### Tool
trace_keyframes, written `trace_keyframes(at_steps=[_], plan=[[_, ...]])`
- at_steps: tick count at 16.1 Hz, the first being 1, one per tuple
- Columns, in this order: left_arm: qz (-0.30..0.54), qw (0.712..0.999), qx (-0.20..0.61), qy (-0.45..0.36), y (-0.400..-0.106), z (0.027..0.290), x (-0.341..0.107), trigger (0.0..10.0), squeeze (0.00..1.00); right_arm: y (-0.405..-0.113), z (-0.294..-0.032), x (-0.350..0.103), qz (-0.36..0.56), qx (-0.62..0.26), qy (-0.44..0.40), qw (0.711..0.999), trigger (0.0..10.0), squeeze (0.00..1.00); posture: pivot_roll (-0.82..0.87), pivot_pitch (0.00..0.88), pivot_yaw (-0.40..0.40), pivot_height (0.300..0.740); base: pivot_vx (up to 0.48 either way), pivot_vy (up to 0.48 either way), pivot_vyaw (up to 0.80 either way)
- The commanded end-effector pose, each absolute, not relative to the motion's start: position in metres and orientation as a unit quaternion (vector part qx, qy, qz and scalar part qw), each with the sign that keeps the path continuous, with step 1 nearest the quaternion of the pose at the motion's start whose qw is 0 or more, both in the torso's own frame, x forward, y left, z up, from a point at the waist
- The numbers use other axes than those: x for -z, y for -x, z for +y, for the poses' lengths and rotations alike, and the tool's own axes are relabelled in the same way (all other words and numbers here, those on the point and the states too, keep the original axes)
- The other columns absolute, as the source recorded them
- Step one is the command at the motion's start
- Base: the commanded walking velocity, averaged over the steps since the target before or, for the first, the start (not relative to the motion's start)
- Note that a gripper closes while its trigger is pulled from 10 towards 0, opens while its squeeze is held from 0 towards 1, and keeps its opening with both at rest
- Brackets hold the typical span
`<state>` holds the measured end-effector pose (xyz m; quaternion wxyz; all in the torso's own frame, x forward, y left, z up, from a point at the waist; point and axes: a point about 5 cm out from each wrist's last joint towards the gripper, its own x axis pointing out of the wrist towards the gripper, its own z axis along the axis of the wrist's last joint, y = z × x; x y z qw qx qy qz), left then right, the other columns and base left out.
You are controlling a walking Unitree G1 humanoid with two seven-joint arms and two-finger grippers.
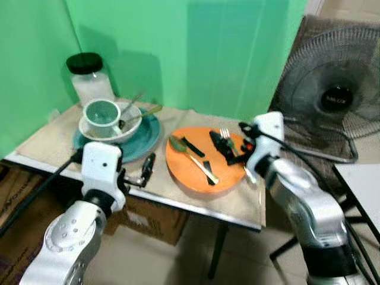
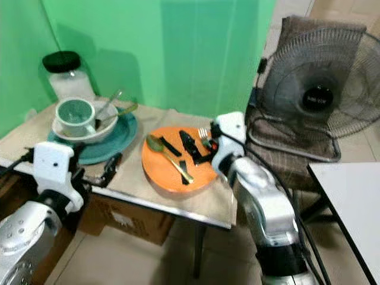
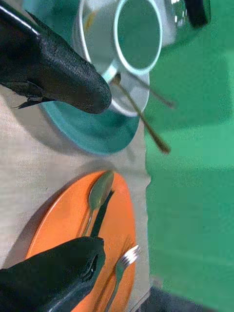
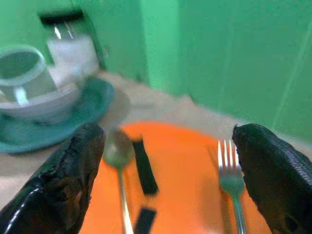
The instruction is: Setting the table
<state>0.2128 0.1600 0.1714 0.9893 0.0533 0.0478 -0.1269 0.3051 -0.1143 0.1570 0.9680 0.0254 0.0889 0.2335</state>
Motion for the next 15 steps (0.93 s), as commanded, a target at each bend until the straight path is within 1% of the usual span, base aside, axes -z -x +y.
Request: trace_keyframes(at_steps=[1, 3, 4, 7, 11, 12, 13, 14, 15], plan=[[0.053, 0.987, 0.143, -0.055, -0.212, 0.157, -0.169, 10.0, 0.00, -0.313, -0.117, -0.155, 0.103, -0.215, -0.018, 0.971, 10.0, 0.00, 0.01, 0.000, 0.010, 0.740, 0.000, 0.000, 0.00], [0.062, 0.982, 0.164, -0.065, -0.213, 0.157, -0.166, 10.0, 0.00, -0.336, -0.109, -0.153, 0.119, -0.214, 0.035, 0.969, 10.0, 0.00, 0.00, 0.000, 0.004, 0.740, 0.000, 0.000, 0.00], [0.071, 0.976, 0.189, -0.078, -0.213, 0.158, -0.165, 10.0, 0.00, -0.354, -0.107, -0.147, 0.141, -0.207, 0.066, 0.966, 10.0, 0.00, 0.00, 0.000, 0.004, 0.740, 0.000, 0.000, 0.00], [0.081, 0.966, 0.231, -0.078, -0.211, 0.153, -0.164, 10.0, 0.00, -0.374, -0.107, -0.141, 0.177, -0.208, 0.073, 0.959, 10.0, 0.00, -0.01, 0.000, 0.012, 0.740, 0.000, 0.000, 0.00], [0.090, 0.958, 0.261, -0.078, -0.208, 0.149, -0.162, 10.0, 0.00, -0.387, -0.109, -0.137, 0.209, -0.190, 0.062, 0.957, 10.0, 0.00, -0.02, 0.000, 0.017, 0.740, 0.000, 0.000, 0.00], [0.093, 0.957, 0.264, -0.077, -0.206, 0.150, -0.161, 10.0, 0.00, -0.388, -0.110, -0.134, 0.215, -0.185, 0.065, 0.957, 9.0, 0.00, -0.01, 0.000, 0.015, 0.740, 0.000, 0.000, 0.00], [0.097, 0.956, 0.266, -0.077, -0.204, 0.151, -0.160, 10.0, 0.00, -0.388, -0.109, -0.130, 0.225, -0.184, 0.064, 0.955, 3.6, 0.00, -0.01, 0.000, 0.014, 0.740, 0.000, 0.000, 0.00], [0.099, 0.956, 0.266, -0.078, -0.202, 0.151, -0.159, 10.0, 0.00, -0.387, -0.109, -0.126, 0.231, -0.183, 0.068, 0.953, 2.5, 0.00, -0.01, 0.000, 0.014, 0.740, 0.000, 0.000, 0.00], [0.100, 0.955, 0.266, -0.078, -0.202, 0.152, -0.159, 10.0, 0.00, -0.387, -0.109, -0.124, 0.234, -0.180, 0.074, 0.953, 1.9, 0.00, -0.01, 0.000, 0.014, 0.740, 0.000, 0.000, 0.00]])
